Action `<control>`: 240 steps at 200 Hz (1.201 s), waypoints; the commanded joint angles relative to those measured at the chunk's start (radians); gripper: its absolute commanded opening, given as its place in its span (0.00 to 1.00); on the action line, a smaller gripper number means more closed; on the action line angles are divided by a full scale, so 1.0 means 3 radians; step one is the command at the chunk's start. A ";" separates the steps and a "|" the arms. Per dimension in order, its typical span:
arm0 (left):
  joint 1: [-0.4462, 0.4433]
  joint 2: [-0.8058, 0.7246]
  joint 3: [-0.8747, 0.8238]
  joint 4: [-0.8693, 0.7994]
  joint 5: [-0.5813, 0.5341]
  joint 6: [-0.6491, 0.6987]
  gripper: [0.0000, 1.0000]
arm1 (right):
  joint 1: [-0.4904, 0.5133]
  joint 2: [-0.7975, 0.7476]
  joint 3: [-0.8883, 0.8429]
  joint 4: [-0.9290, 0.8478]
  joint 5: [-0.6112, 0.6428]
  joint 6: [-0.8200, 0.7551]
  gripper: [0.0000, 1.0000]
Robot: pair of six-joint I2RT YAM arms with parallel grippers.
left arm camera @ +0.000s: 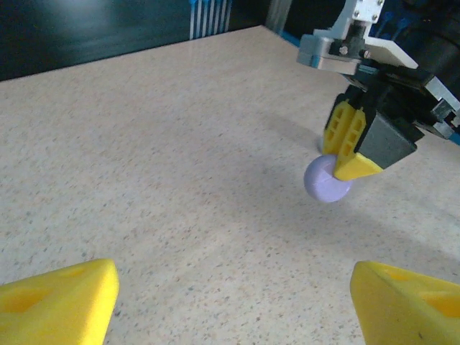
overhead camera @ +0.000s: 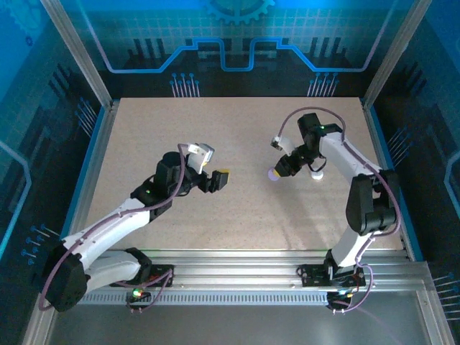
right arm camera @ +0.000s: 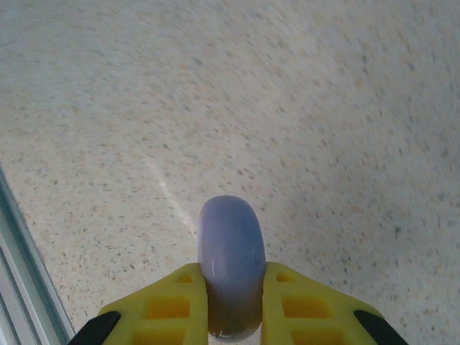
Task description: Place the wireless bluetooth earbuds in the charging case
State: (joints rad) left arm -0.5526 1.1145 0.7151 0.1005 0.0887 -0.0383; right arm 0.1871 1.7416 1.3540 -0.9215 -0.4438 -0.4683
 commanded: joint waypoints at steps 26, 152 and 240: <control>0.0059 0.0111 0.0174 -0.0404 -0.0284 -0.0254 0.85 | -0.0115 0.0517 0.0297 -0.0174 0.0229 0.0338 0.19; 0.0236 0.0212 0.0250 -0.0646 -0.0241 -0.0439 0.85 | -0.0299 0.1276 0.0652 -0.0392 0.0542 0.0442 0.29; 0.0486 0.0197 0.0299 -0.0767 -0.0248 -0.0513 0.86 | -0.0380 0.1101 0.0751 -0.0309 0.0721 0.0658 0.48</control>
State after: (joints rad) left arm -0.4347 1.1740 0.7647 -0.0998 0.0151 -0.1829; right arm 0.0837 2.0987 1.5455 -1.0084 -0.2600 -0.2977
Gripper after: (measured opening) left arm 0.856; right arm 0.476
